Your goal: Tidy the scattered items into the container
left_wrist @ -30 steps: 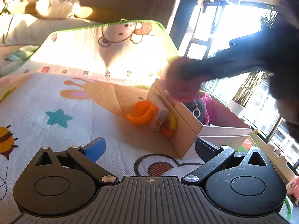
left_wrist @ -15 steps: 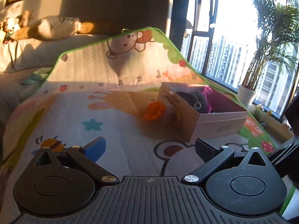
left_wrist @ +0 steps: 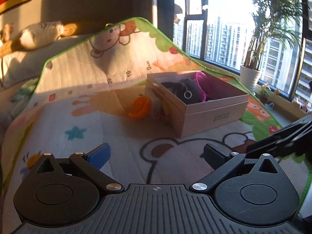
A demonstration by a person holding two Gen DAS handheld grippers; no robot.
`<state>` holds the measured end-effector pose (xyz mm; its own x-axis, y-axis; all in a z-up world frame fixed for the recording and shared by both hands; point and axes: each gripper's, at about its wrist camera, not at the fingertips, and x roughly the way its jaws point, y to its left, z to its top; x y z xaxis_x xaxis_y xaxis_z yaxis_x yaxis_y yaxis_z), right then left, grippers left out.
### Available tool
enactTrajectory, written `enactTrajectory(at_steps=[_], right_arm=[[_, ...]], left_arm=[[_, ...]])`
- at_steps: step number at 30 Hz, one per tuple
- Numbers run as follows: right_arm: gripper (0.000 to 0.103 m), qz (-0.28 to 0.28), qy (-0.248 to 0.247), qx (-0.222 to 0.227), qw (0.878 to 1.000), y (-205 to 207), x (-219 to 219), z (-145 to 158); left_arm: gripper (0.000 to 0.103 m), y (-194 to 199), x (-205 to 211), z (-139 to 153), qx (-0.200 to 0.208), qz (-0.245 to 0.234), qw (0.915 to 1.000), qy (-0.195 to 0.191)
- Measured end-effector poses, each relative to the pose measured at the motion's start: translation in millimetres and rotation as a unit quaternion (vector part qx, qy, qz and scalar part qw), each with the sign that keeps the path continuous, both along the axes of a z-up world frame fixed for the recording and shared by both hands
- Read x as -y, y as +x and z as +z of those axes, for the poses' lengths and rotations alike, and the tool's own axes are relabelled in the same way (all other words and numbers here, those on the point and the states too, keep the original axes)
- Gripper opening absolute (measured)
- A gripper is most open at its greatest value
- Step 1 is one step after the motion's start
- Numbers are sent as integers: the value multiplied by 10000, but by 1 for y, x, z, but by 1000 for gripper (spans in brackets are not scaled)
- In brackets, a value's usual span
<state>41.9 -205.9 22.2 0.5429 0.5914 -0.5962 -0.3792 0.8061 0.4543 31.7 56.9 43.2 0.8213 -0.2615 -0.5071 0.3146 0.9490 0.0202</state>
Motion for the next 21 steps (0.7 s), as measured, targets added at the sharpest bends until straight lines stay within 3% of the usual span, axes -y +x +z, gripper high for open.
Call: enactTrajectory(at_steps=[4,6,7,10,14,16,18,21], right_arm=[[68,-606,-413,676,9950,-3,10,4],[68,-658,-238,639,9955,-3,17,0],[68,-668,-130,586,9960,-2,20,-5],[68,-770,27,465,9959,1,26,-16],[76,-941,297,271,9948,9,30,-34],[84,-874,379,305,9950,10,28,-38],[86,-843,449,324,9949,10,28,-40],[88,-828,604,295,9943,11,31,-43]], left_arm=[[101,39,5,-1,349,-162,9977,560],[79,62,8,-6,283,-246,9966,737],[58,73,9,-10,185,-283,9963,794],[73,103,10,-22,58,-310,9959,845],[71,132,13,-34,-20,-284,9953,929],[62,141,17,-39,-47,-319,9943,1015],[43,148,21,-44,-110,-313,9934,1094],[38,149,20,-45,-141,-252,9949,969]])
